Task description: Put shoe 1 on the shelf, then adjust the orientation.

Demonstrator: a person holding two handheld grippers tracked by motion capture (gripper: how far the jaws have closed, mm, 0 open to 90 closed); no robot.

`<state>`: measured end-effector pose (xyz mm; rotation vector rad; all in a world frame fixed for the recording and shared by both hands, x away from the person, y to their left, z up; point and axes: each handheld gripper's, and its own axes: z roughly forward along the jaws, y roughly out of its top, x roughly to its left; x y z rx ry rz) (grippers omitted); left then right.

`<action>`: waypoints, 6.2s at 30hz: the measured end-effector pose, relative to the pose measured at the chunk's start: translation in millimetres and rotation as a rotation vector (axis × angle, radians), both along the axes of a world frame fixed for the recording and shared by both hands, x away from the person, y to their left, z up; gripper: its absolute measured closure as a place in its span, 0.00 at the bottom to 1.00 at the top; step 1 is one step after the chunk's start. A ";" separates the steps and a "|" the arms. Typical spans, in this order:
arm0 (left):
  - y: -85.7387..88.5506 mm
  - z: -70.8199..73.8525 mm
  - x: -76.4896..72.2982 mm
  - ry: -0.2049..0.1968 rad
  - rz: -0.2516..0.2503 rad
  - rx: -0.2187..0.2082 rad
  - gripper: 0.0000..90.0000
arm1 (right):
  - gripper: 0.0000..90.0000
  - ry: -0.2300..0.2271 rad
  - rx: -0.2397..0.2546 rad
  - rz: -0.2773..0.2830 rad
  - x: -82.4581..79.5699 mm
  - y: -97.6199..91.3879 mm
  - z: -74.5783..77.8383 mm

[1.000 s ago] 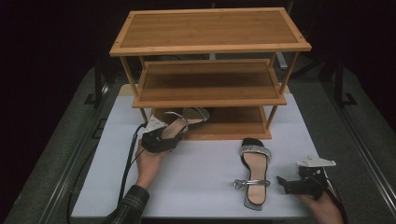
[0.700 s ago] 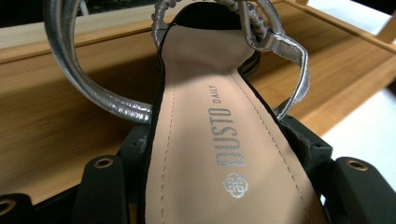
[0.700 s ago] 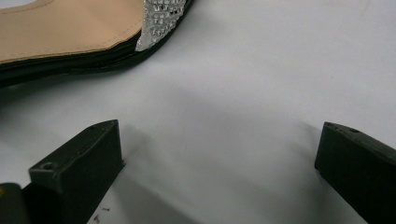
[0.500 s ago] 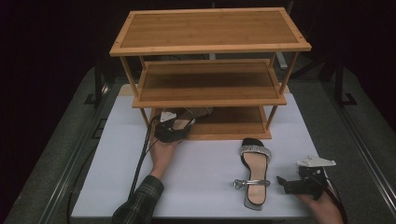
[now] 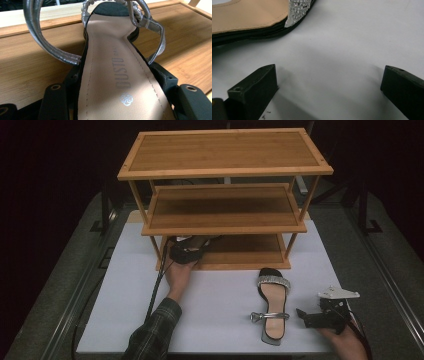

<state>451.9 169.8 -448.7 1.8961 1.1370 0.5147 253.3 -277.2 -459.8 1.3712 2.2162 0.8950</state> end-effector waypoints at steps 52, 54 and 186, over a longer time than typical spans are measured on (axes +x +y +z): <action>17.4 26.7 -50.1 -0.072 -0.211 -0.008 0.59 | 0.00 -0.001 0.000 0.000 0.0 0.1 0.0; 9.5 27.1 -50.4 -0.075 -0.215 0.000 0.59 | 0.00 -0.001 0.000 -0.001 -0.1 0.1 0.0; 119.3 -4.0 -167.4 0.094 -0.228 0.170 0.15 | 0.66 0.097 0.215 0.409 70.7 109.3 60.3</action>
